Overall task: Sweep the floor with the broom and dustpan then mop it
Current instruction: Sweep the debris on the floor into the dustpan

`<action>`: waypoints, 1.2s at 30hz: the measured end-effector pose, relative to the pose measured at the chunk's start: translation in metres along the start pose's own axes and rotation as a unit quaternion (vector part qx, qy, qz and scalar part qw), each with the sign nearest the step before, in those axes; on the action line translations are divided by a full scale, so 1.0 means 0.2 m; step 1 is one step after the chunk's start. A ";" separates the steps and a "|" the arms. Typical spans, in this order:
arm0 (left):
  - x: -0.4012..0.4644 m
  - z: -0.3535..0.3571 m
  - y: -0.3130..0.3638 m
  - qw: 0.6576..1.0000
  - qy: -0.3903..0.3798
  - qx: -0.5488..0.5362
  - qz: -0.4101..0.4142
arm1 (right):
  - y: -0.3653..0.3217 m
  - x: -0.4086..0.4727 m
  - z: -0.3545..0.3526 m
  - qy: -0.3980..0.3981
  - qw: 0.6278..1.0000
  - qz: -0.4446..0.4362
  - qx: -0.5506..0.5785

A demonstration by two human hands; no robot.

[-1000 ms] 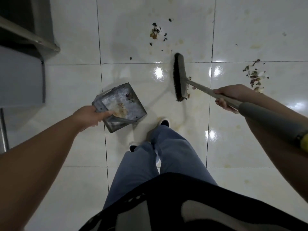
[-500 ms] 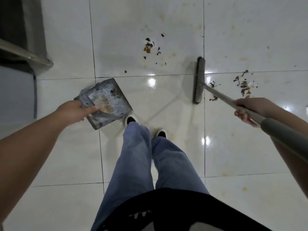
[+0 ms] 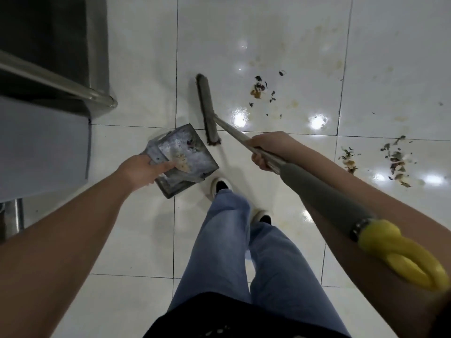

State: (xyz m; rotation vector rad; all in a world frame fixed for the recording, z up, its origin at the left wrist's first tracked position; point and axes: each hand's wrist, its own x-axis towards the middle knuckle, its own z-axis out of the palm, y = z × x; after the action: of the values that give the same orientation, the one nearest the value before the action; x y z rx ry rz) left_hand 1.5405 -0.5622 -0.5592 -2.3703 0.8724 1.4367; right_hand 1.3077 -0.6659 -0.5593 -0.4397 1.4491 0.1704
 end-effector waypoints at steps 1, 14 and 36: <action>0.02 -0.02 0.01 1.000 0.003 -0.002 0.001 | -0.05 0.04 0.03 -0.002 1.000 0.004 -0.010; 0.12 -0.15 0.31 0.999 -0.034 -0.008 0.021 | -0.14 0.01 -0.73 0.111 0.990 0.071 0.043; 0.22 -0.10 1.52 0.981 0.016 0.174 0.084 | -0.45 0.02 -1.43 0.005 0.971 0.023 0.239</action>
State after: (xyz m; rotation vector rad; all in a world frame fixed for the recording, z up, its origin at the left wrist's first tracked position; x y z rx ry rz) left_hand 1.3874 -0.8298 -0.5558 -2.1042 1.2462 1.1858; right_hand 1.0795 -0.8601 -0.5621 -0.0118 1.4529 -0.1444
